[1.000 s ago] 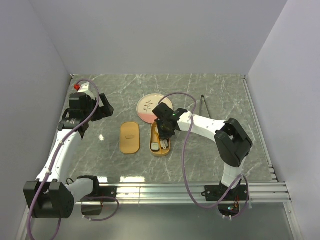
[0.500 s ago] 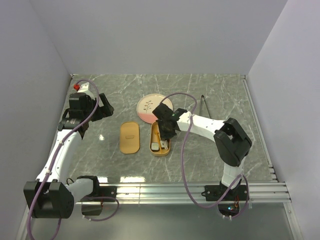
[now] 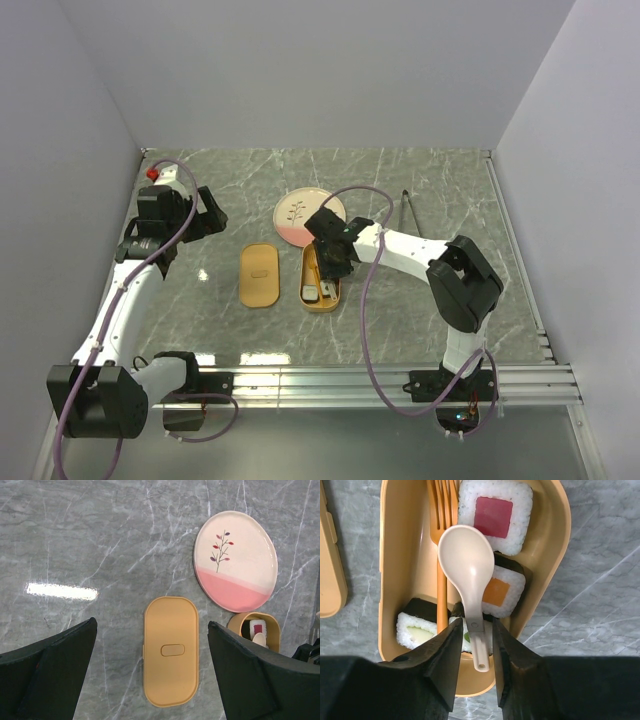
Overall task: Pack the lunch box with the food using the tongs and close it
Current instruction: Place the utensil into the utensil case
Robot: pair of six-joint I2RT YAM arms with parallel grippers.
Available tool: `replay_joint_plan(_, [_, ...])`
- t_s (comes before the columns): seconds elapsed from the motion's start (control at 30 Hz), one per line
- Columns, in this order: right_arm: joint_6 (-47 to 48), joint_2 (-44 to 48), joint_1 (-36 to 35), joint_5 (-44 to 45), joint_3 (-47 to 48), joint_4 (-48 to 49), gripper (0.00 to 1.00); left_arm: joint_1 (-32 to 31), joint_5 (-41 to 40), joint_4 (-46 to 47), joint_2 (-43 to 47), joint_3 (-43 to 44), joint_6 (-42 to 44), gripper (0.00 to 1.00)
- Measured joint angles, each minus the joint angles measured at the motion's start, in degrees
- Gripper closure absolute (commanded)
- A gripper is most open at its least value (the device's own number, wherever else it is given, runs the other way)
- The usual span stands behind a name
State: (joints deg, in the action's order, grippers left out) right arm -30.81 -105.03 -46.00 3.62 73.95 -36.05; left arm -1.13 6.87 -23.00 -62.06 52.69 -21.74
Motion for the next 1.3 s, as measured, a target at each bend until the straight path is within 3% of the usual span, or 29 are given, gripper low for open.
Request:
replay_joint_plan(0.37, [-0.04,0.83,0.00,0.48,-0.02,0.04,0.60,0.00,0.00,0.11,0.61,-0.59,0.00,0.01])
replay_joint_plan(0.9, [-0.87,13.42,0.68,3.78,2.32,0.39,0.60,-0.55,-1.38,0.04,1.62,-2.99,0.13,0.02])
replay_joint_plan(1.2, [-0.76,23.41,13.44,2.56,-3.34,3.39,0.59,-1.27,-4.70,-0.94,1.53,-7.32,-0.28,0.10])
replay_joint_plan(1.3, [0.48,24.79,17.77,1.53,-5.92,4.15,0.60,-1.49,-5.44,-1.68,1.11,-8.41,-1.22,0.20])
